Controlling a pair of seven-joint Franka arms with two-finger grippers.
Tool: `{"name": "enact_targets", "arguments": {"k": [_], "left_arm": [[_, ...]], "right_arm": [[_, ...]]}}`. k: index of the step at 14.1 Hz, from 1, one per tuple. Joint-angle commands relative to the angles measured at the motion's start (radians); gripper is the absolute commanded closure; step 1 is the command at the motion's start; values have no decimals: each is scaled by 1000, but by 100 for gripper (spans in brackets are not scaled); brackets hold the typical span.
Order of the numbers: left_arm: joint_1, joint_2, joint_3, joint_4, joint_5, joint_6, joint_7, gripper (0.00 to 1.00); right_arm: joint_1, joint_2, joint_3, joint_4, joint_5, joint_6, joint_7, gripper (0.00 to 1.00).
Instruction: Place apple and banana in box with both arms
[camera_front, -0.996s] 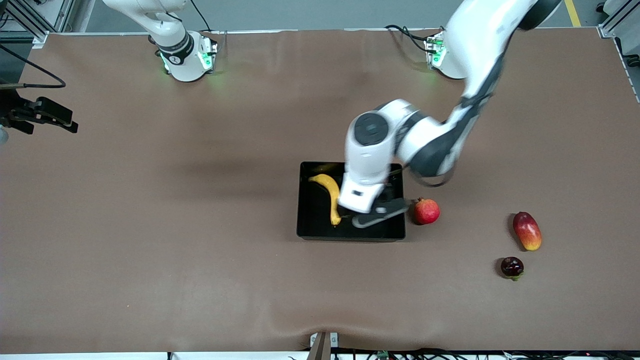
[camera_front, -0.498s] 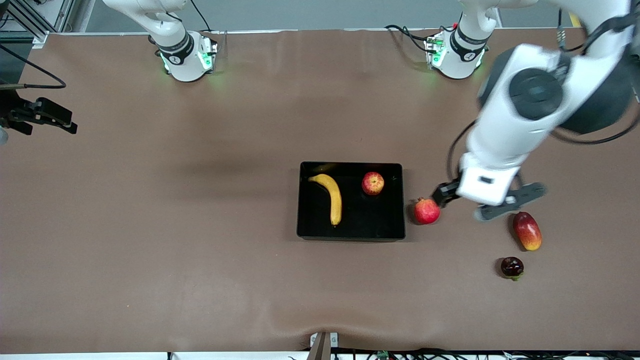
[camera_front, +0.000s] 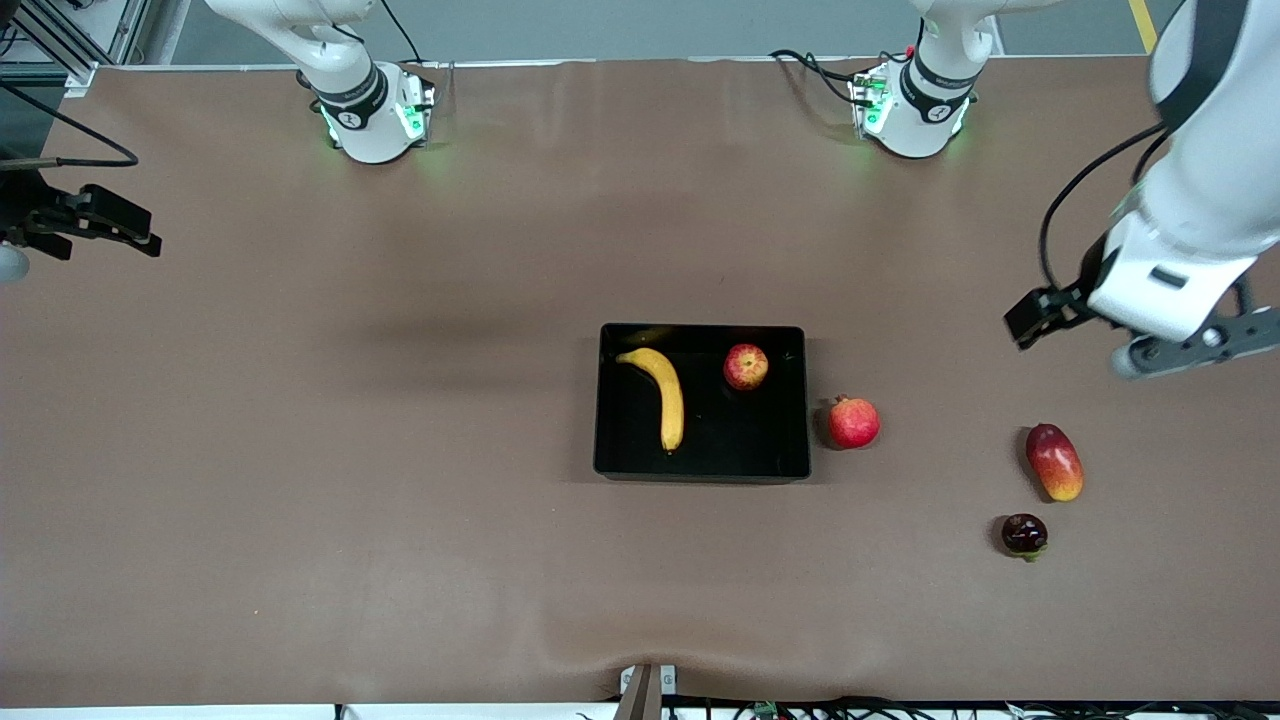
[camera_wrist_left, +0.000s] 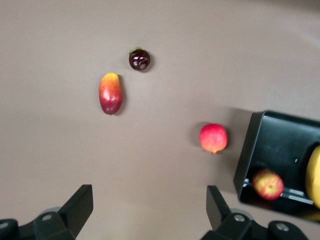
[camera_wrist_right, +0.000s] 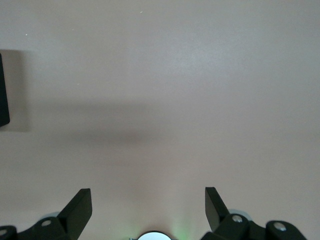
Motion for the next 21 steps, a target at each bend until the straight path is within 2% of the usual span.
{"name": "enact_targets", "arguments": {"k": [1,4,5,7,10,13,21], "left_arm": [[-20,-134,81,-140,-62,3,126,0],[-67,-241,196,-247,-131,5,183,0],[-71,-272,213,-281,-152,9,202,0],[-104,-317,266,-306,-195,14,237,0],[-109,-323,268,-294,-195,3,239,0],[-103,-293,267,-237,-189,-15,234,0],[-103,-291,264,-231,-182,-63,234,0]], "right_arm": [[5,-23,1,-6,9,-12,7,0],[5,-30,1,-12,58,-19,14,0],[3,-33,-1,-15,67,-22,27,0],[3,-35,-2,-15,67,-19,27,0],[-1,-33,-2,-15,67,-15,26,0],[2,-33,-2,-15,67,-13,26,0],[6,-35,-2,-21,55,-15,26,0]]}}
